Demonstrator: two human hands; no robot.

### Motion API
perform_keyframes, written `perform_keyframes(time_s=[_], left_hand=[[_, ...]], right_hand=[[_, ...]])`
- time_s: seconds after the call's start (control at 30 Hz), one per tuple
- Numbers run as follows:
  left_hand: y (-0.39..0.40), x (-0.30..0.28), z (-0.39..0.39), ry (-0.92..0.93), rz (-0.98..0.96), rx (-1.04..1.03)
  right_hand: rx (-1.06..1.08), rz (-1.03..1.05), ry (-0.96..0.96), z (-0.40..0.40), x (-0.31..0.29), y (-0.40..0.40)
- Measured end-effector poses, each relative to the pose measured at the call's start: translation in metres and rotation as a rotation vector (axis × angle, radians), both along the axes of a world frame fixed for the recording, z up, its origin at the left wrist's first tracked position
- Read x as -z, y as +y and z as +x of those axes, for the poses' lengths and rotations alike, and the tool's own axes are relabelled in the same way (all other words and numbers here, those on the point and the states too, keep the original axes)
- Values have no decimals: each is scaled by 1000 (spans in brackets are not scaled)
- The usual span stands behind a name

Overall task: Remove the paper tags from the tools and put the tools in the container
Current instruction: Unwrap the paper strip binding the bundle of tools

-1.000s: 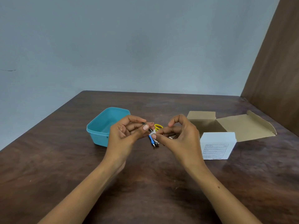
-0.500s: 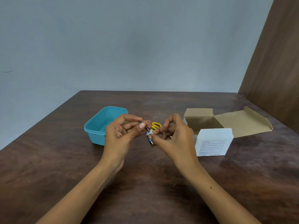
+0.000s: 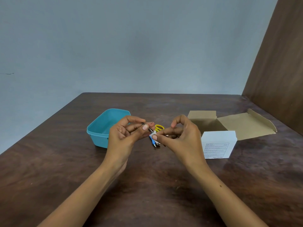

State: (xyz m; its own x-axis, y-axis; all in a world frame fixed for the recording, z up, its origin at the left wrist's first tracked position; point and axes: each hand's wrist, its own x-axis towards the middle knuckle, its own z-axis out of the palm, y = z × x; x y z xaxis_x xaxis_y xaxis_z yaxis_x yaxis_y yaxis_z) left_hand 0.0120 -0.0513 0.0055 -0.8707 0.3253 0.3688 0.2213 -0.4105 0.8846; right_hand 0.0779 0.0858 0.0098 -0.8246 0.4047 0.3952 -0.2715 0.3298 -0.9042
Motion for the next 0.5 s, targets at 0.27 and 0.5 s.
perform_keyframes(time_s=[0.27,0.5], left_hand=[[-1,0,-1,10,-5,-43],[-5,-4,-6,-20,42,-60]], right_hand=[[111,213,-71,-5,11,-1],[30,165,-138,-4,8,6]])
